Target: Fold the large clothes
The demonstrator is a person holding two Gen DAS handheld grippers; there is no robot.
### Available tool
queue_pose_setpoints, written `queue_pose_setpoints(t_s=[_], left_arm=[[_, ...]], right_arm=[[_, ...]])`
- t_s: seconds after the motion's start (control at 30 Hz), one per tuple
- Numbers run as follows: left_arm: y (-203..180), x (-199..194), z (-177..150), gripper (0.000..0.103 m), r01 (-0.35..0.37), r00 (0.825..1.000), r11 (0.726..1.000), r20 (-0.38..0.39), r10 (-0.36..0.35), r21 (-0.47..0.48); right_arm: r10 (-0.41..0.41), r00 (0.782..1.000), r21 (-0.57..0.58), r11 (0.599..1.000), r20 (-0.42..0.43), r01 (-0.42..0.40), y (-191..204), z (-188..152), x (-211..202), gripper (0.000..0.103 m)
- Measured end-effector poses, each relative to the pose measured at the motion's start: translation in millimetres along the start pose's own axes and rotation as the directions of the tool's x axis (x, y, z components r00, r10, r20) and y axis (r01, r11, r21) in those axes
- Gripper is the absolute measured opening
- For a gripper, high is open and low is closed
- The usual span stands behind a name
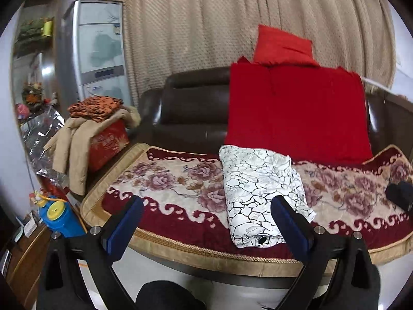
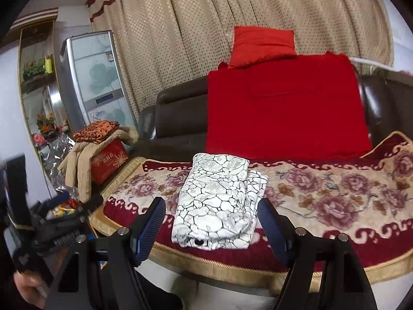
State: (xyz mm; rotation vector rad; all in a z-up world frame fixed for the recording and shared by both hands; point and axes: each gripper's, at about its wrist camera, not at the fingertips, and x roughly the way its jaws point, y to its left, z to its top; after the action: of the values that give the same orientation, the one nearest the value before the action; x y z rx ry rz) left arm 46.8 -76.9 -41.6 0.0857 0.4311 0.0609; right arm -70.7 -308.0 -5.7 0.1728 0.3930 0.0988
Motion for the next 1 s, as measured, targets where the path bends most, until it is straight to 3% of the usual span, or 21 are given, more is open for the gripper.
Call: queue_pose_setpoints(t_s=[0.2,0.4,0.53,0.63,0.8,1.0], left_arm=[[16.1,-40.8,0.5,0.099,-0.015,0.999,0.998,0.044,0.017,-0.057],[23.6,-64.1,0.0,0.1,-0.018,0.999,0.997,0.042,0.021,-0.077],[29.6,-81.3,-1.2,0.1,0.014,0.996,0.997,0.086,-0.007,-0.08],[35.1,-88.1,0.6,0.1,0.025,0.997,0.995,0.075,-0.018,-0.101],[34.6,-99.6,-0.4,0.1,0.046,0.993,0.996,0.114,-0.037,-0.074],[24.9,-94.9,-5.1,0.1,0.025,0.995,1.0,0.094,-0.024,-0.014]], right_arm=[[0.025,0.999,-0.019,1.0,0.026,-0.024,22.1,-6.4,-36.6,0.077],[0.049,0.997,-0.032,0.998,0.061,-0.048,34.7,-2.3,-61.4,0.077],[0.064,0.995,-0.03,0.998,0.072,-0.062,39.4,-0.7,-70.9,0.077],[0.076,0.993,-0.019,0.997,0.085,-0.075,41.1,0.3,-78.0,0.077],[0.097,0.984,0.011,0.995,0.151,-0.1,41.8,4.3,-91.5,0.077],[0.11,0.973,0.046,0.991,0.203,-0.122,39.6,10.0,-101.3,0.078]])
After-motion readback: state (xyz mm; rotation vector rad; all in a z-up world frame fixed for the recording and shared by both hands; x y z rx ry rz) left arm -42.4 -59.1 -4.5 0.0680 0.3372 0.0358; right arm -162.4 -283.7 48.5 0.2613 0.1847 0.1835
